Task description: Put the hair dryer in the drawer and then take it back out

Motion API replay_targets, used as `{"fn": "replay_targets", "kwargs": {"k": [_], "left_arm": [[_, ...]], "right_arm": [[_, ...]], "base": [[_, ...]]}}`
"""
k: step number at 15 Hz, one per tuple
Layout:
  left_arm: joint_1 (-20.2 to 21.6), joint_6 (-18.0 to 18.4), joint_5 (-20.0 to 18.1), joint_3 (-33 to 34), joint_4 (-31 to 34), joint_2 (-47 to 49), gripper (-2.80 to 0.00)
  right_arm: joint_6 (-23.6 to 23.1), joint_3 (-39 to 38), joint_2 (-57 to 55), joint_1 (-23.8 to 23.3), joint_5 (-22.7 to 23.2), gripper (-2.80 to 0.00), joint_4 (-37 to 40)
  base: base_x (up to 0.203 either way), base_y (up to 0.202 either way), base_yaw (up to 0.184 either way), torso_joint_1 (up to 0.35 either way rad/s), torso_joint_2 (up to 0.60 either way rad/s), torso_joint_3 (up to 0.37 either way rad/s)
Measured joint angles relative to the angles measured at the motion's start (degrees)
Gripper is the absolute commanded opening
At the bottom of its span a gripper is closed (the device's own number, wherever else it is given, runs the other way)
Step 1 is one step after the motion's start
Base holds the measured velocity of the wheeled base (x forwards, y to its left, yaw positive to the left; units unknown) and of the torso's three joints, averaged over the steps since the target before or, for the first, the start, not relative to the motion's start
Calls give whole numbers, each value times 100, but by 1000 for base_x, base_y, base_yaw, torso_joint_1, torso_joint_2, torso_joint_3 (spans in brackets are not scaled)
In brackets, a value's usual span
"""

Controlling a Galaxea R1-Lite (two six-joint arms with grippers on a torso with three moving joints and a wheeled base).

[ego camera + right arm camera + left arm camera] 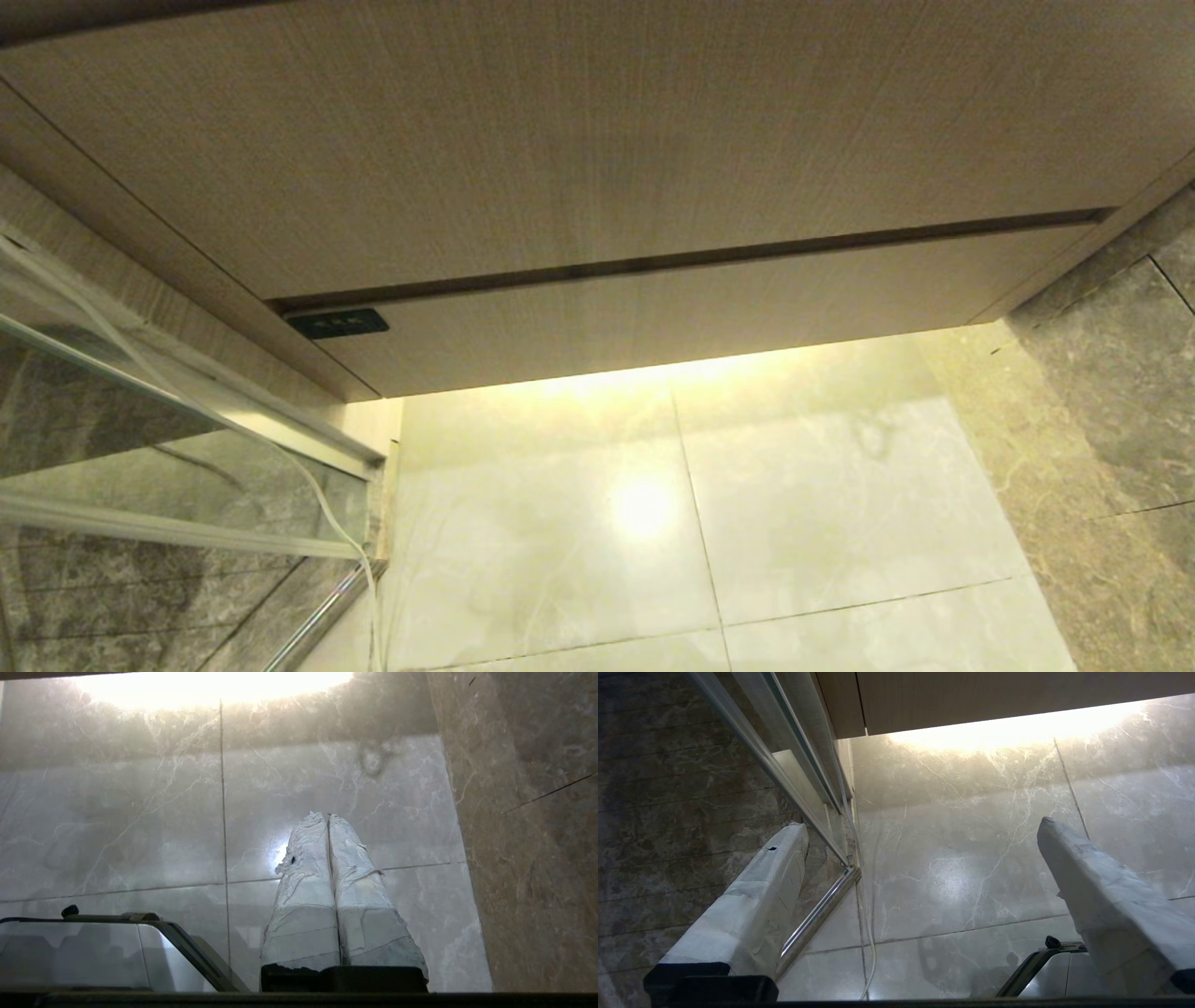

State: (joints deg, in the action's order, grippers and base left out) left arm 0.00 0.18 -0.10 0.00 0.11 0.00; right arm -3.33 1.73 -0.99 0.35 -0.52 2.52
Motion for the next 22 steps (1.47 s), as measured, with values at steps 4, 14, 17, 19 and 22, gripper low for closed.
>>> {"fn": "replay_targets", "kwargs": {"k": [4,14,17,19,22], "left_arm": [[0,-2,2,0,0,0,0],[0,-2,0,0,-1,0,0],[0,0,0,0,-4,0,0],[0,-2,0,0,-4,0,0],[0,0,0,0,-1,0,0]], "right_arm": [[5,-6,108,-5,0,-280,1],[279,5,119,-2,65,-280,104],[311,5,119,-2,74,-280,128],[317,5,117,-5,71,-280,130],[319,5,117,-2,71,-280,133]], "base": [[0,0,0,0,0,0],[0,0,0,0,0,0],[0,0,0,0,0,0],[0,0,0,0,0,0],[0,0,0,0,0,0]]}}
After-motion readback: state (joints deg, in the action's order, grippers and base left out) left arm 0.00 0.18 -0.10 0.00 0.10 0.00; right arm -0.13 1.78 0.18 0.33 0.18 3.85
